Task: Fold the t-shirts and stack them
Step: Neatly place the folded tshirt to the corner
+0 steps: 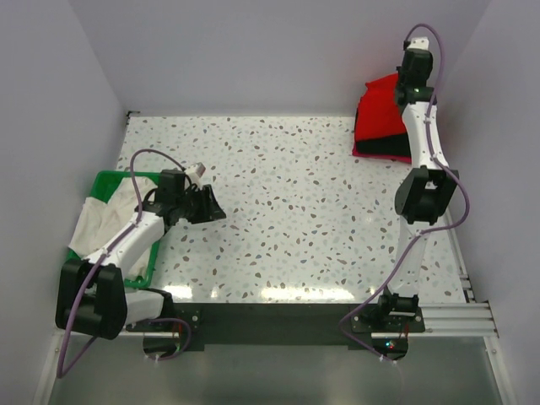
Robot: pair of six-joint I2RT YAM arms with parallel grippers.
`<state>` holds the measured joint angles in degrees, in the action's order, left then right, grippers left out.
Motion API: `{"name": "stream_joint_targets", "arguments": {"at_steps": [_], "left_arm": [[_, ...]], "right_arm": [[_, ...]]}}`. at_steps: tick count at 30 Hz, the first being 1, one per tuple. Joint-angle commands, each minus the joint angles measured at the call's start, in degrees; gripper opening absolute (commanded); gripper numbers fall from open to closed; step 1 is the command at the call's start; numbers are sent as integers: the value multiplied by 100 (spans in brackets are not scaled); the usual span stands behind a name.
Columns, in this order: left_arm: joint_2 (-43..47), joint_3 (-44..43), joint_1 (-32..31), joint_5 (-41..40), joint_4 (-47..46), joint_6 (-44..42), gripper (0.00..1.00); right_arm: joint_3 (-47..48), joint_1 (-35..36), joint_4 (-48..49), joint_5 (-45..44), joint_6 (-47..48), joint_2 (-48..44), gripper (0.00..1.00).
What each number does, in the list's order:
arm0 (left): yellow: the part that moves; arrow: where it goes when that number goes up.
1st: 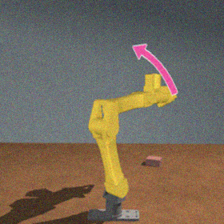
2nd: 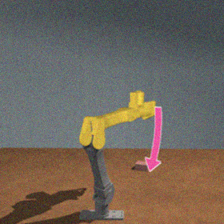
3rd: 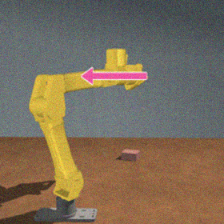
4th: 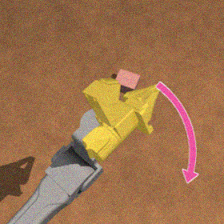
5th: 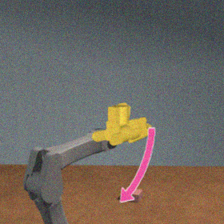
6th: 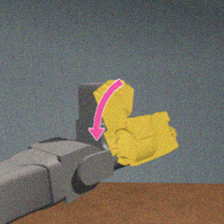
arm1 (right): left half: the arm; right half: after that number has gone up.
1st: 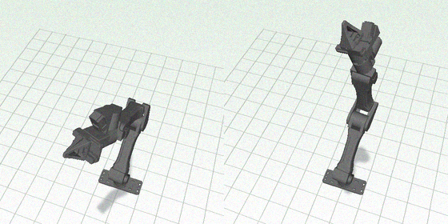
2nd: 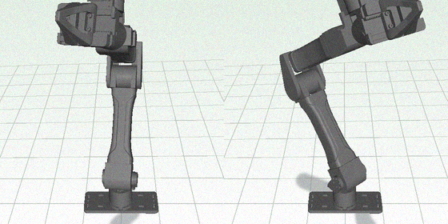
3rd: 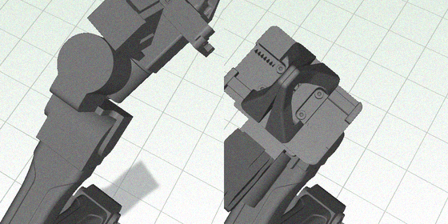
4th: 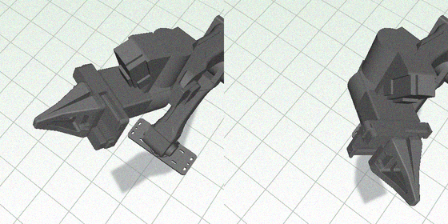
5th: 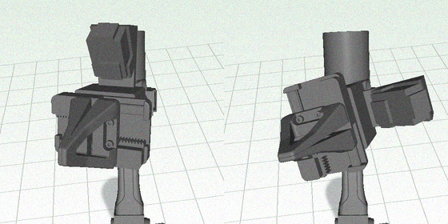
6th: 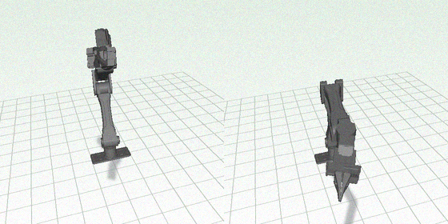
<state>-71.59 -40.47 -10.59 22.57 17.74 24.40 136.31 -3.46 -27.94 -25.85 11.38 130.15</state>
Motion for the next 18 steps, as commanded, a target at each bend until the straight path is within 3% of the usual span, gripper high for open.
{"name": "stream_joint_targets", "arguments": {"at_steps": [1,7,10,11,13,14,18], "left_arm": [[-39,13,13,108,-104,-120,49],[-74,13,13,125,-95,-129,49],[-74,13,13,143,-112,-129,49],[-74,13,13,151,-104,-129,49],[-83,13,13,169,-121,-129,49],[-74,13,13,186,-121,-129,49],[-48,13,13,204,-121,-129,49]], "right_arm": [[168,-49,491,-122,-39,63,0],[185,-93,536,-306,-39,318,0],[124,-102,579,-526,-127,353,35],[89,-102,588,-562,-170,319,61],[-43,-111,632,-606,-188,196,91],[-78,-111,650,-649,-215,160,99],[-79,-111,571,-527,-346,2,99]]}}
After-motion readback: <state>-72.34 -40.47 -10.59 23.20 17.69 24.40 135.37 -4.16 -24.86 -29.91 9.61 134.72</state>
